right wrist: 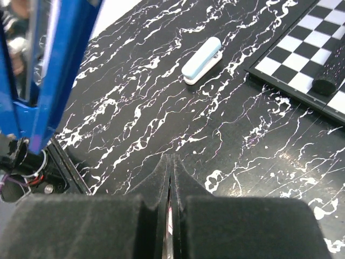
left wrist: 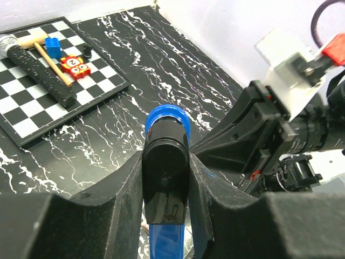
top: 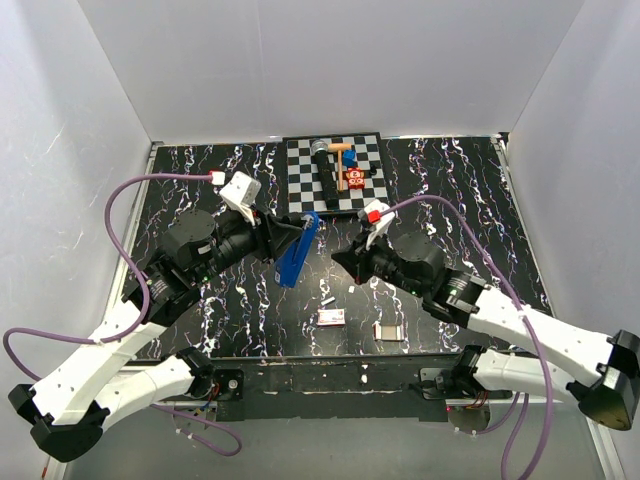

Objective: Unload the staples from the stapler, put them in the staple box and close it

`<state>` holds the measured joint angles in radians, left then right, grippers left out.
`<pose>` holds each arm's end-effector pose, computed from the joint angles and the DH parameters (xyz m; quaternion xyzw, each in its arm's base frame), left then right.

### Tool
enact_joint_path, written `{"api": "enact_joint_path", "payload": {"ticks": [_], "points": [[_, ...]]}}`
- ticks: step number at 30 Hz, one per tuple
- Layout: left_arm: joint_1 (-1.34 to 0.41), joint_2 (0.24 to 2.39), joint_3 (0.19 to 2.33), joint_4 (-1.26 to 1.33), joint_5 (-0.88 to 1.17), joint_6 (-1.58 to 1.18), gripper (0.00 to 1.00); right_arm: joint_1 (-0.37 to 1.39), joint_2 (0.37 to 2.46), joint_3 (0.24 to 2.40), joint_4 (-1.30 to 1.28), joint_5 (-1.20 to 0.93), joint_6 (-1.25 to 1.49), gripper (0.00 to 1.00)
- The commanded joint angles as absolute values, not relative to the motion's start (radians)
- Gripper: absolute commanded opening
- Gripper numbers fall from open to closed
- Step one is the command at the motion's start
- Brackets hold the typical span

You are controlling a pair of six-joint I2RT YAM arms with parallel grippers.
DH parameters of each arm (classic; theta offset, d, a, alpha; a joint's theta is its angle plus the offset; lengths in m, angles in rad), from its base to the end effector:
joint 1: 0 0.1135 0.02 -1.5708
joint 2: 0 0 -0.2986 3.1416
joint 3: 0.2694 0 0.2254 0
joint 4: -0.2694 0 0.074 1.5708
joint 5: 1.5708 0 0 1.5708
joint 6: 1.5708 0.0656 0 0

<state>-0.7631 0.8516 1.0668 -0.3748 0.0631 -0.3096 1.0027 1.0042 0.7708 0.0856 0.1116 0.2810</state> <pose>0.1131 -0.1139 0.4210 0.1910 0.7368 -0.3519 0.5449 0.1260 0.1837 0.3531 -0.2329 0.7204 0.3565 0.5475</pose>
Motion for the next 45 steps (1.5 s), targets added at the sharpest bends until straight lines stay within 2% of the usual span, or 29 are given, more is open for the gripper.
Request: {"api": "enact_joint_path", "payload": {"ticks": [1, 10, 21, 36, 45], "points": [[-0.764, 0.830, 1.124, -0.314, 0.150, -0.292, 0.00, 1.000, 0.919, 0.860, -0.053, 0.054, 0.140, 0.01], [-0.764, 0.815, 1.104, -0.250, 0.435, -0.213, 0.00, 0.989, 0.857, 1.035, -0.334, -0.196, -0.038, 0.01], [-0.764, 0.841, 1.114, -0.202, 0.764, -0.173, 0.00, 0.986, 0.920, 1.222, -0.552, -0.472, -0.153, 0.01], [-0.764, 0.907, 1.118, -0.187, 0.847, -0.167, 0.00, 0.988, 1.057, 1.342, -0.554, -0.699, -0.160, 0.01], [-0.767, 0.965, 1.123, -0.179, 0.936, -0.179, 0.00, 0.986, 1.156, 1.440, -0.552, -0.761, -0.169, 0.01]]}}
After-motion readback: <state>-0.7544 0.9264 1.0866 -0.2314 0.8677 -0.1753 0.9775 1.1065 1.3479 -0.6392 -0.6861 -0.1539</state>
